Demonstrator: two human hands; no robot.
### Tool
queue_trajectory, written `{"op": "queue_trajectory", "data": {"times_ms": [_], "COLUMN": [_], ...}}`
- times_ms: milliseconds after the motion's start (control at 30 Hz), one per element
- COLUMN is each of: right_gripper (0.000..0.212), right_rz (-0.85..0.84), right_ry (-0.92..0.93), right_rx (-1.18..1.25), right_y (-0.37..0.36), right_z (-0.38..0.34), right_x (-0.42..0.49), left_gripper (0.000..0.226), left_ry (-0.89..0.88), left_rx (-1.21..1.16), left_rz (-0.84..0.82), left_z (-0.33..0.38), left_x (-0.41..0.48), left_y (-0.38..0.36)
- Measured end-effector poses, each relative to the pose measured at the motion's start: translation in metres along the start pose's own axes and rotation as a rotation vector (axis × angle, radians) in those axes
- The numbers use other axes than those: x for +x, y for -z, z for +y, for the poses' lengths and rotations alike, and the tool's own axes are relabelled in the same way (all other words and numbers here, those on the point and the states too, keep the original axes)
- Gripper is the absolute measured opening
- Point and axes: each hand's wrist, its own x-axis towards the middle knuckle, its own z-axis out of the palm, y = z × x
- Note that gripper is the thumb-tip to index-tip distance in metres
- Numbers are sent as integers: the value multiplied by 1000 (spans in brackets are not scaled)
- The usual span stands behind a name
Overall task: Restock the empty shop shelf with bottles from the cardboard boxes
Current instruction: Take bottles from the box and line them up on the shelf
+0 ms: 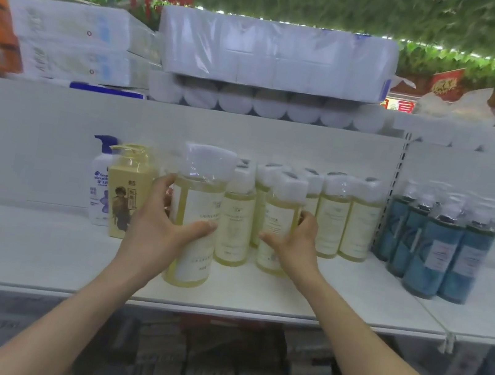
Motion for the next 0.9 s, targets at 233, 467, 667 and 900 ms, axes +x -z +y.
{"op": "queue_trajectory", "data": {"times_ms": [233, 467, 667, 900], "right_gripper": [77, 85, 101, 80], "right_rz": [-369, -229, -177, -287], "right_ry": [-113, -98, -113, -122], "right_rx": [98, -39, -60, 68], "right_y": [30, 6, -4, 8], "right_z": [18, 10, 8, 10], "right_x": [-3, 3, 4, 4], "left_gripper": [89, 90, 88, 84], "left_ry": [17, 15, 6, 14], "left_rx": [-5, -20, -24, -22], "left_rz": [23, 45, 31, 42], "left_z": [-14, -15, -16, -15], "left_x": [1, 1, -2, -7], "left_y": [-5, -21, -21, -19]}}
